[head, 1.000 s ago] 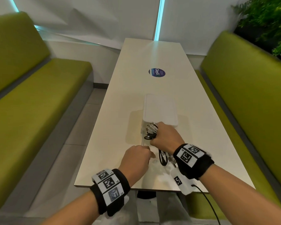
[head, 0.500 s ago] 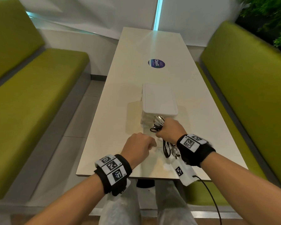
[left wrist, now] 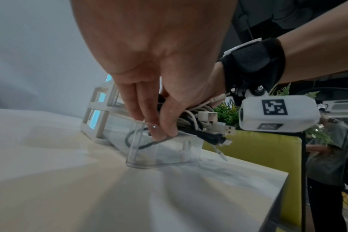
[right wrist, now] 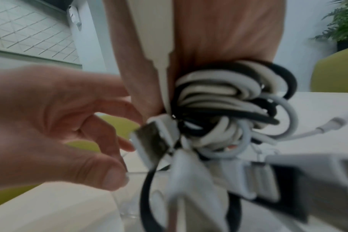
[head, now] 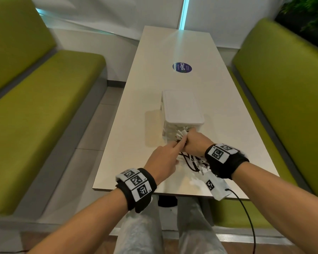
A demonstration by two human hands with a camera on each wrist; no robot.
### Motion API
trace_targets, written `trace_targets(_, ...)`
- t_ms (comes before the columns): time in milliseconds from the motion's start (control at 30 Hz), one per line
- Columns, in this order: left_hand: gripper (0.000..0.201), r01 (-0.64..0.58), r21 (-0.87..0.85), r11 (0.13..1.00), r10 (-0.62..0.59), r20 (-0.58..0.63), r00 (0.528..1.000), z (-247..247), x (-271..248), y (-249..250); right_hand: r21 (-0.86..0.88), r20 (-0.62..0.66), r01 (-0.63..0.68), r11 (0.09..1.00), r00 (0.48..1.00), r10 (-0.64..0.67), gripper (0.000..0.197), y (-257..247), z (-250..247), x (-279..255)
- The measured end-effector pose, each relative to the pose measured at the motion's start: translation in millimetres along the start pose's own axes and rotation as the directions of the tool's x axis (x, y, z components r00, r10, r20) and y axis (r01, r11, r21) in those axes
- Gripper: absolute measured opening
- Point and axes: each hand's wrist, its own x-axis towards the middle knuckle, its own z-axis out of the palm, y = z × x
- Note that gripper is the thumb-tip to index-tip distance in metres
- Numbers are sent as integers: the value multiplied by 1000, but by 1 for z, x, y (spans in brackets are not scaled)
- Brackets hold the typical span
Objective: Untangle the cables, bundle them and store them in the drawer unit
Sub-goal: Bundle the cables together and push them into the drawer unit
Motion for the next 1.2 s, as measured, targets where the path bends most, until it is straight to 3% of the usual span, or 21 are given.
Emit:
trace_targets(167,73,-33,56,998,32,19,999,9,3,8,44,77,66,997,995,-70,60,3,-8,-13)
trace_targets(267,78,-6,-75,997,6,3,1000,14,2,16,23,37,59,998,998,-60,54,6,-6,-13)
trace_targets(400,90,90,-305,948,-101,-19,995,14,2,18,5,59,79,997,995,-79,63,2,-6,-12)
trace_targets(500,94,125,-284,951,-131,1,991,15,9,15,-6,87,80,997,993,-79,59,3,-6,-10)
trace_targets(633,85,134,-246,960,-135,13,991,11,11,17,19,161,76,997,984,-78,45,7,-10,-11)
trace_targets(767,78,159,-231,960,-162,7,987,12,8,17,15,192,121,993,974,-122,77,17,-12,-16)
trace_targets(833,77,164,-235,958,-166,15,986,12,7,18,2,151,160,987,976,-158,79,20,-11,-19)
trace_targets(1033,76,175,-286,942,-158,82,984,10,11,19,-5,112,221,975,969,-219,25,10,-12,-26)
trace_targets(1200,87,188,-325,927,-148,144,978,7,15,16,63,-20,151,987,989,-150,22,6,-2,-25)
